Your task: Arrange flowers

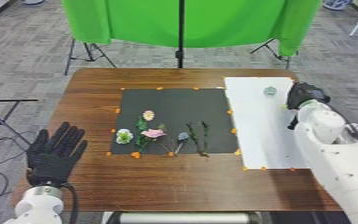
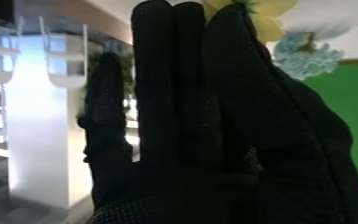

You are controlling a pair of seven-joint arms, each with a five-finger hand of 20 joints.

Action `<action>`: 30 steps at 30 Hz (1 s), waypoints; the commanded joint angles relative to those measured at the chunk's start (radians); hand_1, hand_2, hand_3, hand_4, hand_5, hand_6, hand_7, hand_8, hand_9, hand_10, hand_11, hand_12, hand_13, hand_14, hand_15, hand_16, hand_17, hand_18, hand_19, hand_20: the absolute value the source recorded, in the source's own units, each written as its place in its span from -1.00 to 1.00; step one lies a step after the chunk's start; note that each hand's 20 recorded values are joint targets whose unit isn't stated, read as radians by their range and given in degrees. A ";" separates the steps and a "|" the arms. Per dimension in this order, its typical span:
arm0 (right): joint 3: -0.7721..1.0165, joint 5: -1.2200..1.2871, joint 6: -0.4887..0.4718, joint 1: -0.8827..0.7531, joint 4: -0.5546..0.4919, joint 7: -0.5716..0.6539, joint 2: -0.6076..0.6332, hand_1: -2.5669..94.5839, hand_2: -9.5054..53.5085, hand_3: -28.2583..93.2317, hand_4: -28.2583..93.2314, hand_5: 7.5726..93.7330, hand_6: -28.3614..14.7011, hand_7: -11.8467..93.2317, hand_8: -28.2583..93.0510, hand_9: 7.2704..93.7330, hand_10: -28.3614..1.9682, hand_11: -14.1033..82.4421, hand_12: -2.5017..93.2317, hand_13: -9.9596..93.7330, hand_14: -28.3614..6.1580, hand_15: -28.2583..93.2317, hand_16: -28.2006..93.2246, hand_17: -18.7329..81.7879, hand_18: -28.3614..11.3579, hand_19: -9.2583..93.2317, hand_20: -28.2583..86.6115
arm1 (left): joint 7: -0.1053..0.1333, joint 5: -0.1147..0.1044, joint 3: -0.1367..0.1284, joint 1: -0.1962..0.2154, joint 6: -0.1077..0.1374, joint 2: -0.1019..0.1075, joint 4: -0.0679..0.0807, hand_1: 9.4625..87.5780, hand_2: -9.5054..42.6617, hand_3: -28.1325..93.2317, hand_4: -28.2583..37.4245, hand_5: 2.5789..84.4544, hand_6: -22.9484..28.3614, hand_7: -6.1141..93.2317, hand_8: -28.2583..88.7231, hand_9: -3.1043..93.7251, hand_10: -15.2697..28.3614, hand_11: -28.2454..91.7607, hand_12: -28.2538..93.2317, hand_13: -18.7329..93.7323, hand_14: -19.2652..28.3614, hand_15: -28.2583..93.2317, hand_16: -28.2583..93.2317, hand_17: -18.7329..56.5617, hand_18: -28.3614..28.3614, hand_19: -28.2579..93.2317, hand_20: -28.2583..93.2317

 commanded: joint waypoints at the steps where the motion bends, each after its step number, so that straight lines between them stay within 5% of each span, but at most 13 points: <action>1: -0.040 0.042 0.074 -0.125 -0.258 -0.091 0.069 0.35 -0.99 0.51 -1.00 0.62 0.51 -0.27 -0.57 0.81 0.36 -0.53 -0.14 0.53 0.37 -0.11 0.20 -0.14 -0.45 0.58 0.21 | 0.006 -0.021 -0.002 0.025 0.000 -0.004 0.002 -0.58 -0.10 0.71 -1.00 0.06 0.27 -0.57 -0.71 -0.09 0.39 -0.13 -0.37 -0.08 0.38 -0.02 -0.63 -0.67 0.47 0.02 -0.35; 8: -0.181 0.086 0.111 -0.084 -0.421 -0.184 0.000 0.31 -1.00 0.58 -1.00 0.63 0.49 -0.27 -0.57 0.81 0.32 -0.54 -0.14 0.52 0.34 -0.10 0.19 -0.13 -0.50 0.59 0.22 | 0.013 -0.028 -0.013 0.044 0.005 -0.001 -0.006 -0.58 -0.10 0.70 -1.00 0.06 0.27 -0.57 -0.71 -0.09 0.39 -0.13 -0.37 -0.08 0.38 -0.02 -0.64 -0.66 0.47 0.02 -0.35; 16: -0.325 0.005 0.070 -0.024 -0.351 -0.278 -0.124 0.31 -1.00 0.57 -1.00 0.63 0.47 -0.28 -0.57 0.81 0.30 -0.54 -0.14 0.52 0.33 -0.10 0.19 -0.14 -0.51 0.59 0.22 | -0.011 -0.015 0.000 0.015 -0.003 -0.008 0.002 -0.58 -0.10 0.70 -1.00 0.06 0.27 -0.57 -0.72 -0.09 0.38 -0.12 -0.37 -0.08 0.39 -0.01 -0.64 -0.66 0.47 0.02 -0.35; 18: -0.334 -0.086 0.073 -0.026 -0.328 -0.311 -0.131 0.31 -1.00 0.57 -1.00 0.63 0.47 -0.28 -0.56 0.81 0.30 -0.54 -0.14 0.51 0.33 -0.10 0.19 -0.14 -0.51 0.59 0.22 | -0.004 -0.032 0.000 0.012 -0.010 -0.007 0.006 -0.58 -0.10 0.70 -1.00 0.06 0.27 -0.57 -0.72 -0.09 0.39 -0.12 -0.37 -0.08 0.39 -0.01 -0.64 -0.66 0.47 0.02 -0.35; 30: -0.324 -0.103 0.030 -0.064 -0.306 -0.271 -0.112 0.30 -1.00 0.58 -1.00 0.62 0.47 -0.28 -0.57 0.79 0.29 -0.55 -0.14 0.48 0.33 -0.11 0.19 -0.15 -0.50 0.58 0.21 | -0.007 -0.042 -0.011 0.026 0.004 -0.014 0.010 -0.58 -0.10 0.70 -1.00 0.06 0.27 -0.57 -0.72 -0.09 0.38 -0.12 -0.37 -0.08 0.39 0.00 -0.64 -0.67 0.48 0.02 -0.35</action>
